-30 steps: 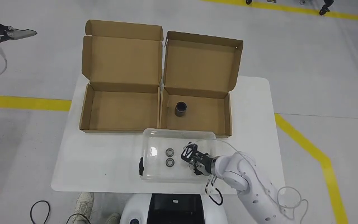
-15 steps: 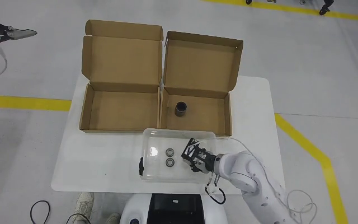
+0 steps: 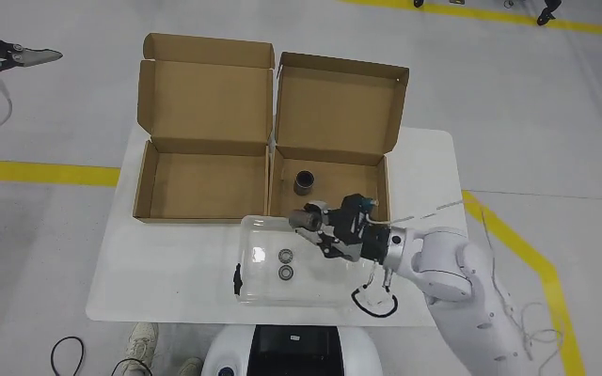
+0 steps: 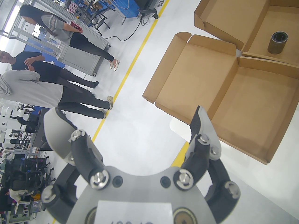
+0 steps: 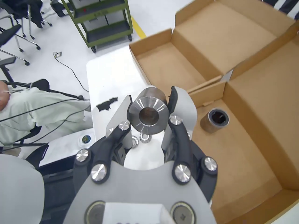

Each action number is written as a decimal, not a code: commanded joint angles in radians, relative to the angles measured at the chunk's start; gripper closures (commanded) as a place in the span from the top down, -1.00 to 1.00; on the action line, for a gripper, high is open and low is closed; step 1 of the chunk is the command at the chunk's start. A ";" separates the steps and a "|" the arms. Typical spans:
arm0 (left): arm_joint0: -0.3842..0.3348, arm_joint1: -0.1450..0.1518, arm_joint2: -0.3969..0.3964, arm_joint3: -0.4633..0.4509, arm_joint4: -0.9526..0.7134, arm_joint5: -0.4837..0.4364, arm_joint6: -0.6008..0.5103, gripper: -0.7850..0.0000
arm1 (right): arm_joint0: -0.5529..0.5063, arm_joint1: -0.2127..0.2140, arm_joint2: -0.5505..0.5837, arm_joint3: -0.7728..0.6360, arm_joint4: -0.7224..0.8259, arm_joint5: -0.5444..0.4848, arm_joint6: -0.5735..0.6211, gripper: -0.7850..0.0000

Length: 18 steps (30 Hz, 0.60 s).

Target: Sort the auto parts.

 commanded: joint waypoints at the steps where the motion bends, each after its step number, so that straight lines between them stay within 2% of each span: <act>1: 0.000 0.000 0.000 0.000 0.000 0.000 0.000 1.00 | 0.023 0.001 -0.002 -0.015 0.044 -0.028 -0.010 -1.00; 7: 0.000 0.000 0.000 0.000 0.000 0.000 0.000 1.00 | 0.096 0.000 -0.013 -0.036 0.123 -0.054 -0.055 -1.00; 18: 0.000 0.000 0.000 0.000 0.000 0.000 0.000 1.00 | 0.200 -0.006 -0.021 -0.050 0.214 -0.007 -0.136 -1.00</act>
